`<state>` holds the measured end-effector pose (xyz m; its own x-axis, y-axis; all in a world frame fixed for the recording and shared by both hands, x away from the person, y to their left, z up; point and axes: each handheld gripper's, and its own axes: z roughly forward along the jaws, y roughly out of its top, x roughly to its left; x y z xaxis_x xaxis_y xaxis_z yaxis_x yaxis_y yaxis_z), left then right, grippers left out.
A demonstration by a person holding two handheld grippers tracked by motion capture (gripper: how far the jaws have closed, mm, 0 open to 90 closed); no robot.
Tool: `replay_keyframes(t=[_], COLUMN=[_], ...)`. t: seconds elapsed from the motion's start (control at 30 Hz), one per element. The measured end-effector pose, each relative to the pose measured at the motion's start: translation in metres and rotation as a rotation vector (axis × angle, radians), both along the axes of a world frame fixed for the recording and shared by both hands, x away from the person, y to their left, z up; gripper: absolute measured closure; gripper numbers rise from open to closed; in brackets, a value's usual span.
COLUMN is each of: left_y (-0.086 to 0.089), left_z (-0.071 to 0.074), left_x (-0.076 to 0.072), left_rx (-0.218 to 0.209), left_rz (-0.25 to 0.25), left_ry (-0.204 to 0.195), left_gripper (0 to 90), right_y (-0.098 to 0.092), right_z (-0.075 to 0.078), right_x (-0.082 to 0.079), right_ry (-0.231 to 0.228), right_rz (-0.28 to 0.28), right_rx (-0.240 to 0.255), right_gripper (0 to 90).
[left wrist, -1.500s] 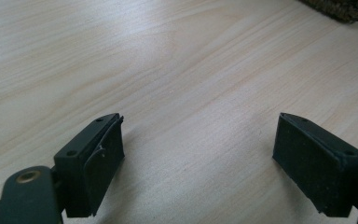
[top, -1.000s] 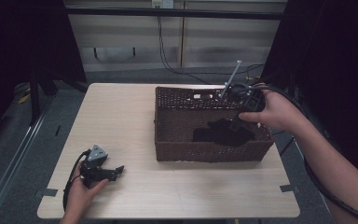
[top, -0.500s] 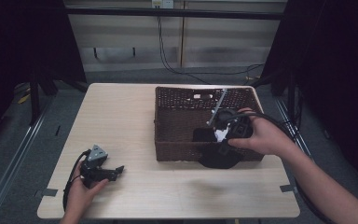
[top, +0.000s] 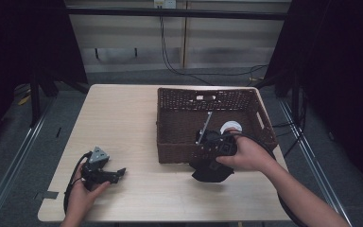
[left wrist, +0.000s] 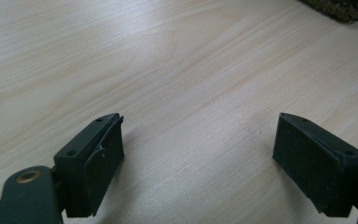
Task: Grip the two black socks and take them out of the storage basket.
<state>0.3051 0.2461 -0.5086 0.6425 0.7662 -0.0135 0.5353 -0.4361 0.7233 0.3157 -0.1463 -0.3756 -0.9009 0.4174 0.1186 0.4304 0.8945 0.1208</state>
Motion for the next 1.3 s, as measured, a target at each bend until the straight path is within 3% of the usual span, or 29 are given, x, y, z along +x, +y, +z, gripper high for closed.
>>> replay_keyframes(t=[0.27,0.53,0.97,1.3], left_y=[0.000,0.000,0.000,-0.001], left_z=[0.000,0.000,0.000,0.000], left_x=[0.000,0.000,0.000,0.000], left_rx=[0.000,0.000,0.000,-0.008], left_rz=[0.000,0.000,0.000,0.006], left_ry=[0.000,0.000,0.000,0.000], left_gripper=[15.4,15.4,15.4,15.4], right_y=[0.008,0.007,-0.004,-0.013], right_z=[-0.018,-0.022,0.002,0.036], right_x=[0.001,0.001,-0.002,0.010], right_ry=[0.005,0.000,0.000,-0.018], right_rz=[0.014,0.014,0.000,-0.017], right_rx=[-0.014,-0.014,-0.012,-0.021], right_gripper=[76.1,67.8,62.9,58.0])
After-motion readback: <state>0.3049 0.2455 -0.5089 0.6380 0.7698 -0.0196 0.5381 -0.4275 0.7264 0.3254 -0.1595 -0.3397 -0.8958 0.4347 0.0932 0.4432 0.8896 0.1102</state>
